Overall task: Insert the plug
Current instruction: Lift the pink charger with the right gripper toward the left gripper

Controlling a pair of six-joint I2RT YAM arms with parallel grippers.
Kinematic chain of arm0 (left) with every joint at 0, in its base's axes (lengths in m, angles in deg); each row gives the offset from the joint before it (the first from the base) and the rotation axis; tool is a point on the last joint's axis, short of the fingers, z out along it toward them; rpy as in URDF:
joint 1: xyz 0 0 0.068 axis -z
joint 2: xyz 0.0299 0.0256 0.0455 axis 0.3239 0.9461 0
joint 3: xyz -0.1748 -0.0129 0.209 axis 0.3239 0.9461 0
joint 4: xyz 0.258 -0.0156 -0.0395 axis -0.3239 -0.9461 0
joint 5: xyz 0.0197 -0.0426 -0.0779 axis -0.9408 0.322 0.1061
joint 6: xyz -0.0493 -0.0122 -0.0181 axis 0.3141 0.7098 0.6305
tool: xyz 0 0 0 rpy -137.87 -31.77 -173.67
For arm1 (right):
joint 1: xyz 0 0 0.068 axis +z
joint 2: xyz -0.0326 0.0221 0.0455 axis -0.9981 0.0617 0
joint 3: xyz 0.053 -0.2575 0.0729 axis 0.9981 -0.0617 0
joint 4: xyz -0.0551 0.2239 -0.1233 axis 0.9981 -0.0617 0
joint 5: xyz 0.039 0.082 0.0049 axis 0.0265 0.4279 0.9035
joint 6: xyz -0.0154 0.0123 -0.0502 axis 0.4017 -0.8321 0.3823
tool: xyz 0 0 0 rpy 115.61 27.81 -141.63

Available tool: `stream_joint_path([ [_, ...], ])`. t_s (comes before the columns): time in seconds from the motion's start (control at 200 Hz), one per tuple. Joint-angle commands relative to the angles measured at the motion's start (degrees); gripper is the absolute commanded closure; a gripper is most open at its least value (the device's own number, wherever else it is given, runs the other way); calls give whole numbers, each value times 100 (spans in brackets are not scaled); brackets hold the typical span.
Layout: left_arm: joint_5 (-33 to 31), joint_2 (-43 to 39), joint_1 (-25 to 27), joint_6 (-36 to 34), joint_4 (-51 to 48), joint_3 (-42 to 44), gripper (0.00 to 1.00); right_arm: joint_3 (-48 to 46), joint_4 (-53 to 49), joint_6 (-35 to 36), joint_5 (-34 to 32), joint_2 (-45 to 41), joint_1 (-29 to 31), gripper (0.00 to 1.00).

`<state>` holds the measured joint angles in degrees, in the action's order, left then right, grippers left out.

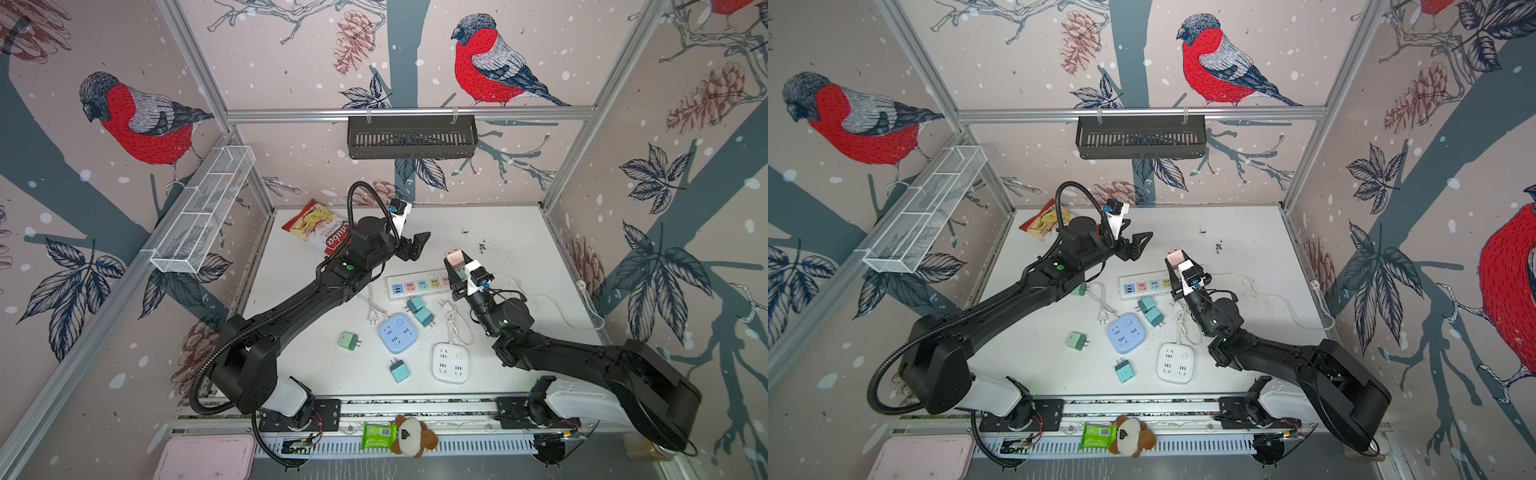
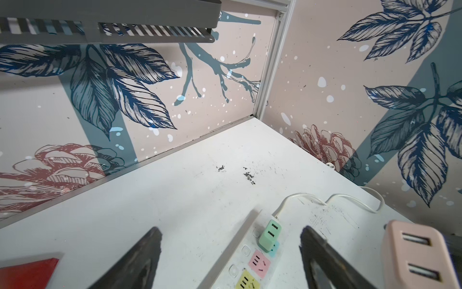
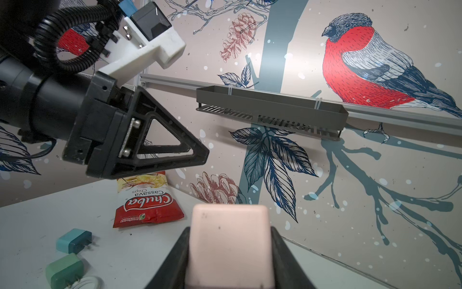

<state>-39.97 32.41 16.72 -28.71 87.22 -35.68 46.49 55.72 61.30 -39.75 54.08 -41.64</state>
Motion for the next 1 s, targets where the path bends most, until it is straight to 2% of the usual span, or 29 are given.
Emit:
stream_joint_path([
  [0.0, 250, 13, -2, 9, 130, -49, 14, 20, 251, 138, 110, 36, 1, 99],
  [0.39, 732, 204, -3, -51, 2, -225, 14, 114, 214, 121, 66, 4, 0, 100],
  [0.74, 1593, 562, 2, -80, -286, -621, 15, 136, 456, 268, 77, 144, 1, 100],
  [0.996, 1912, 474, -1, 70, -183, -549, 16, 132, 556, 342, 21, 144, 1, 100],
])
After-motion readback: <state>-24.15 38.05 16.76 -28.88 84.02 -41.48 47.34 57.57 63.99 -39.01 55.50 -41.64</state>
